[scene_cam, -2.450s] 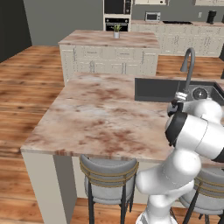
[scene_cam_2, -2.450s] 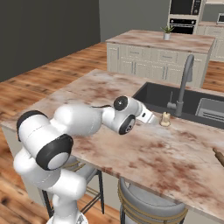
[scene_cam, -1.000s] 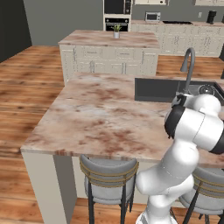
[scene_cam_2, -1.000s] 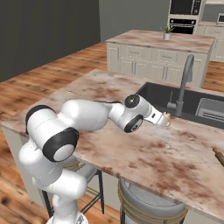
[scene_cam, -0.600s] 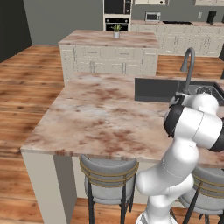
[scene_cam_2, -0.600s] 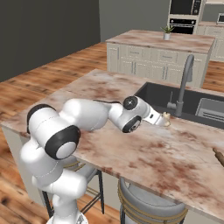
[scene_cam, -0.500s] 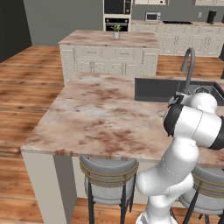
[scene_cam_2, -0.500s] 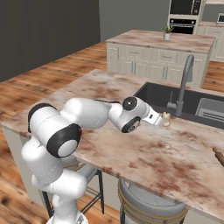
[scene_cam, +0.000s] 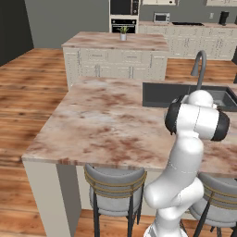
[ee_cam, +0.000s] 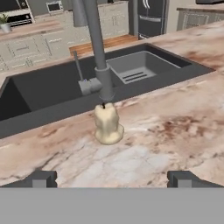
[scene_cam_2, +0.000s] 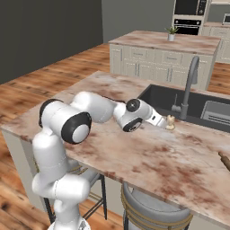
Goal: Pick the candle and candle from the dining table and place them in the open cabinet. Close the cabinet after placing the objects.
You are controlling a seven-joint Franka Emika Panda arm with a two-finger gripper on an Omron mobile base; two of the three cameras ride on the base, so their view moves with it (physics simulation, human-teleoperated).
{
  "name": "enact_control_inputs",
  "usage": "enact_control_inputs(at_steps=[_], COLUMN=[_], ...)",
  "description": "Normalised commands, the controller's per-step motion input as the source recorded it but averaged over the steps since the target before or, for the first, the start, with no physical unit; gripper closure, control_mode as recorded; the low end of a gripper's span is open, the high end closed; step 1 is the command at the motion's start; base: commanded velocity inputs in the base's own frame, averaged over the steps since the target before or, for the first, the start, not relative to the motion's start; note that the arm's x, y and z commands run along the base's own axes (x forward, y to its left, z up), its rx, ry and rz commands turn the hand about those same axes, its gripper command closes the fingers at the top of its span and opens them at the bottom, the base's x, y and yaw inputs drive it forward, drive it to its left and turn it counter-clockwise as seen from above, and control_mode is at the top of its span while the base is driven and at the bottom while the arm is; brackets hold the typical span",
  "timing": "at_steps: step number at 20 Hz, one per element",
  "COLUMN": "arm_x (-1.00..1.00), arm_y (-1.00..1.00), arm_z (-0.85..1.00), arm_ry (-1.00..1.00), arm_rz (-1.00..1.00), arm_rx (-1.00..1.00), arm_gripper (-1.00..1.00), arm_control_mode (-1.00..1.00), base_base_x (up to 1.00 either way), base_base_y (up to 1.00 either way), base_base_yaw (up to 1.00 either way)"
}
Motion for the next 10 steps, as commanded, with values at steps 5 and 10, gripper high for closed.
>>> enact_control_inputs(at_steps=[5, 10], arm_x=[0.4, 0.28], arm_y=[-0.24, -0.24], arm_z=[-0.15, -0.31], arm_ry=[0.07, 0.04], arm_rz=[0.03, 0.02], arm_rx=[0.0, 0.0], arm_gripper=[-1.0, -1.0], arm_control_mode=[-1.0, -1.0], base_base_x=[0.0, 0.0], base_base_y=[0.0, 0.0], base_base_yaw=[0.0, 0.0])
